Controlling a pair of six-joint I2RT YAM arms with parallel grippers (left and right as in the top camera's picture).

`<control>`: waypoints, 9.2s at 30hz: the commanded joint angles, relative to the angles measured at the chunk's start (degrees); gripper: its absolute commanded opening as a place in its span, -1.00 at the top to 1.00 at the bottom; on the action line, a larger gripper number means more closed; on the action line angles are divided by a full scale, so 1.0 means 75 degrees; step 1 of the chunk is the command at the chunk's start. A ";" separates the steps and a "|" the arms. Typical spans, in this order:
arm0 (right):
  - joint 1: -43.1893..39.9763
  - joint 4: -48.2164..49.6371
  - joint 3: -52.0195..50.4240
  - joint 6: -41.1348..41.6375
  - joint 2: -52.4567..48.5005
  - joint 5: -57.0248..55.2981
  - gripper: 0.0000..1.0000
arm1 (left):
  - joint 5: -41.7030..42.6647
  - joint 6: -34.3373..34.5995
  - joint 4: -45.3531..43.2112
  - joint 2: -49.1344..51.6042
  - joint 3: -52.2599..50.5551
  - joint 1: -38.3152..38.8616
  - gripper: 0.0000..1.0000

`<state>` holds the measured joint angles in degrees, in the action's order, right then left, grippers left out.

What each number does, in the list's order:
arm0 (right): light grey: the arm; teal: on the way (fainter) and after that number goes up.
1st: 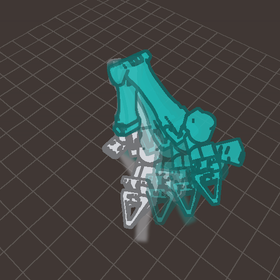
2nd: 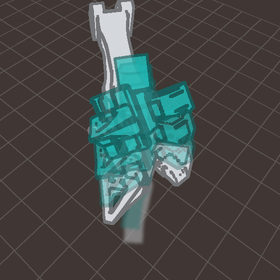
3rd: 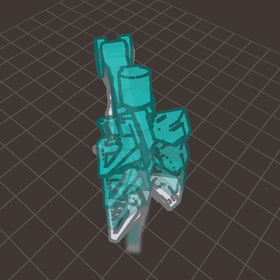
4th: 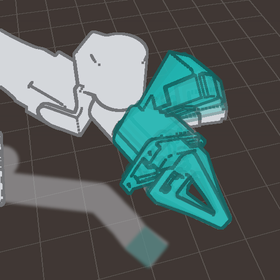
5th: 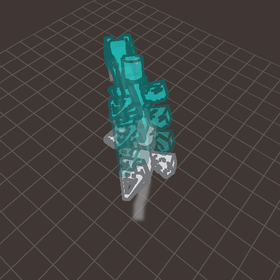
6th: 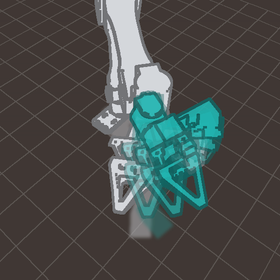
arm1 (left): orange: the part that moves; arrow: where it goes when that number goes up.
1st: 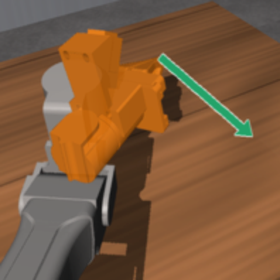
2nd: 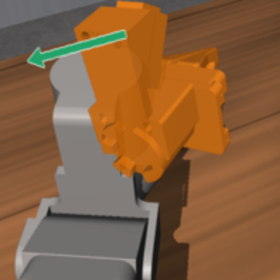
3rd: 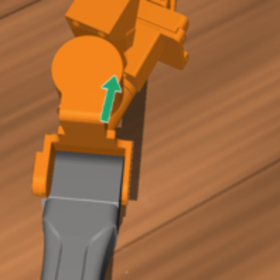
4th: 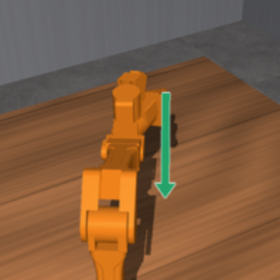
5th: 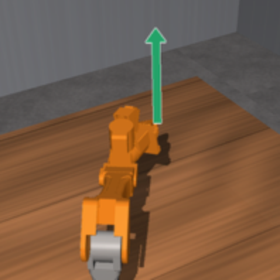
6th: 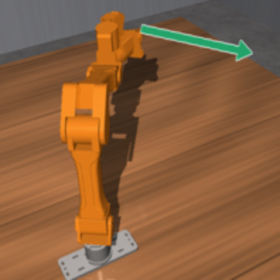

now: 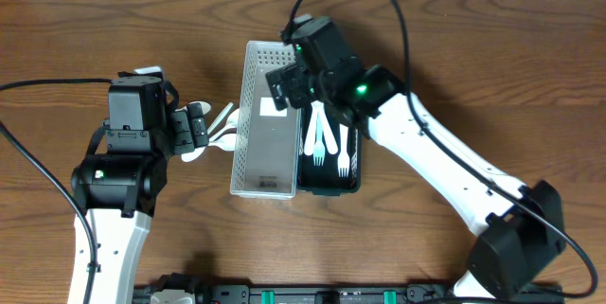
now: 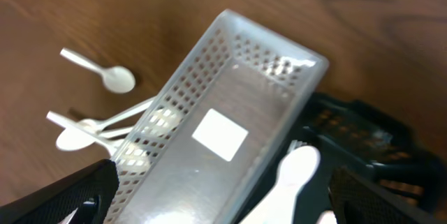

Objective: Pack container

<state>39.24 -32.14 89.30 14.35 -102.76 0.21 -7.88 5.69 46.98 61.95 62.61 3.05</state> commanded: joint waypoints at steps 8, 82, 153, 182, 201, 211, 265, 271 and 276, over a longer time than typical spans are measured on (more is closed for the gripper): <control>0.0612 -0.0111 0.0073 0.1725 -0.0385 -0.0889 -0.61 | -0.0015 -0.0125 0.0026 0.0020 0.0125 -0.0047 -0.96; 0.0420 -0.1440 0.0484 0.2092 -0.0131 -0.3885 -0.94 | -0.0015 -0.0125 0.0026 0.0020 0.0125 -0.0047 -0.96; -0.7909 -0.5546 0.0082 0.2710 0.2413 -0.2763 -0.98 | 0.2369 0.9684 0.0766 0.5811 0.1326 -0.0769 -0.55; -0.7909 -0.5546 0.0082 0.2710 0.2413 -0.2763 -0.98 | 0.2072 1.0080 0.0029 0.6059 0.0580 -0.0769 -0.14; -0.7909 -0.5546 0.0082 0.2710 0.2413 -0.2763 -0.99 | 0.1513 0.9847 -0.0341 0.6073 0.0029 -0.0769 0.10; -0.7909 -0.5546 0.0082 0.2710 0.2413 -0.2763 -0.99 | 0.1751 0.9410 -0.0376 0.6070 0.0032 -0.0769 0.45; -0.7909 -0.5546 0.0082 0.2710 0.2413 -0.2763 -0.98 | 0.3503 0.0898 -0.1151 0.2500 0.0877 0.2040 0.88; -0.7909 -0.5546 0.0082 0.2710 0.2413 -0.2763 -0.99 | 0.3104 0.0495 -0.1536 0.3092 0.0877 0.2908 0.88; -0.7909 -0.5546 0.0082 0.2710 0.2413 -0.2763 -0.98 | 0.3110 0.0501 -0.1690 0.3821 0.0877 0.3404 0.89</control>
<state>-19.66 -73.69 90.13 33.93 -84.62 -20.10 16.45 10.96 34.46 88.05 68.51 26.87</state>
